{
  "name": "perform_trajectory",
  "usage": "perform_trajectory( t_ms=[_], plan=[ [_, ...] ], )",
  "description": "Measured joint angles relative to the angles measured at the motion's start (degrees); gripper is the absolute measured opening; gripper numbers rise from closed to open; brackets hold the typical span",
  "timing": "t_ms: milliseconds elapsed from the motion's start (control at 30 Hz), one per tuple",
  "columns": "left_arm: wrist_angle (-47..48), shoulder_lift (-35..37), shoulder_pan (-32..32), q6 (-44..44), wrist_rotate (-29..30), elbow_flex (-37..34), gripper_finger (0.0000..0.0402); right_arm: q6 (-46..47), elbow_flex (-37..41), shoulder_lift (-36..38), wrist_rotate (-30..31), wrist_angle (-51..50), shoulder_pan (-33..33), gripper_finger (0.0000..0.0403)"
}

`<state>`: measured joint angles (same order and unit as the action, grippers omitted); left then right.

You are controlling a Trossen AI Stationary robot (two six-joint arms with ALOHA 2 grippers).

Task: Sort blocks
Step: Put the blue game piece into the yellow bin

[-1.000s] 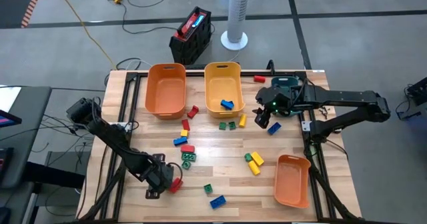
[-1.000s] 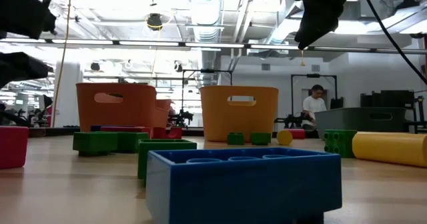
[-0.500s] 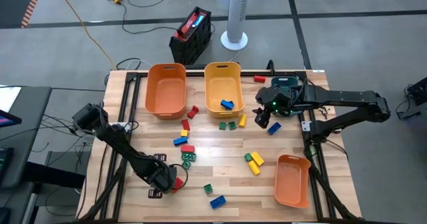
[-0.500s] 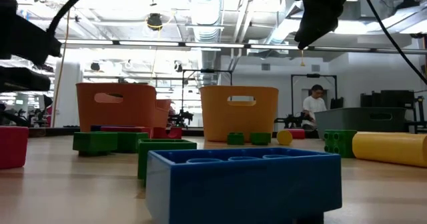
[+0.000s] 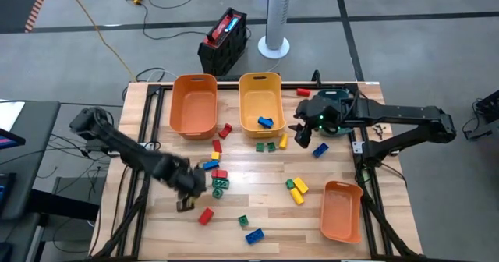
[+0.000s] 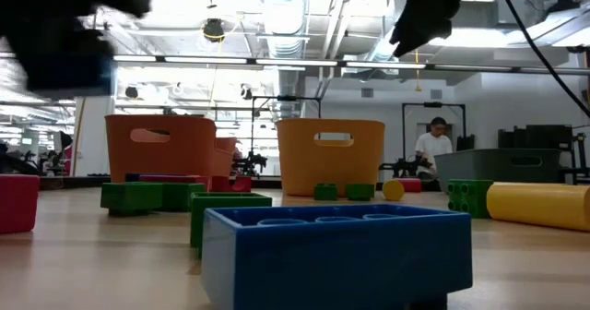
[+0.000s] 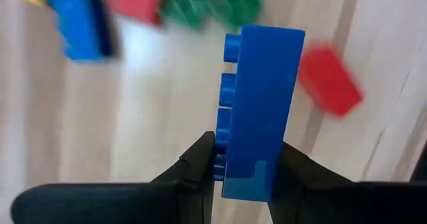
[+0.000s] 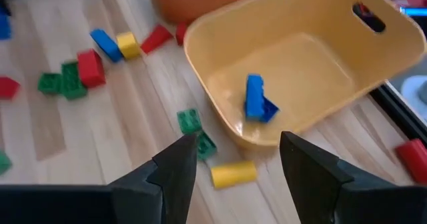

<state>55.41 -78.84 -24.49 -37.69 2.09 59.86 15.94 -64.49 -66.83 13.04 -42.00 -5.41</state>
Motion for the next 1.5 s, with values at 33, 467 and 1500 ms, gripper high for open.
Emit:
perform_trajectory(
  t_ms=[33,467,1500],
  plan=[
    [0.2,0.1,2.6,1.6,0.2,1.0,0.0084,0.0,0.0,0.0,-0.1,0.3,0.0,0.0226],
    [0.6,-13.8,32.4,27.6,-0.2,24.7,0.0084,5.3,0.0,0.6,0.6,-2.4,0.0,0.0226],
    [-3.4,-39.0,43.7,34.1,-6.5,45.3,0.0093,6.2,0.0,1.7,3.2,-2.1,-1.6,0.0226]
  ],
)
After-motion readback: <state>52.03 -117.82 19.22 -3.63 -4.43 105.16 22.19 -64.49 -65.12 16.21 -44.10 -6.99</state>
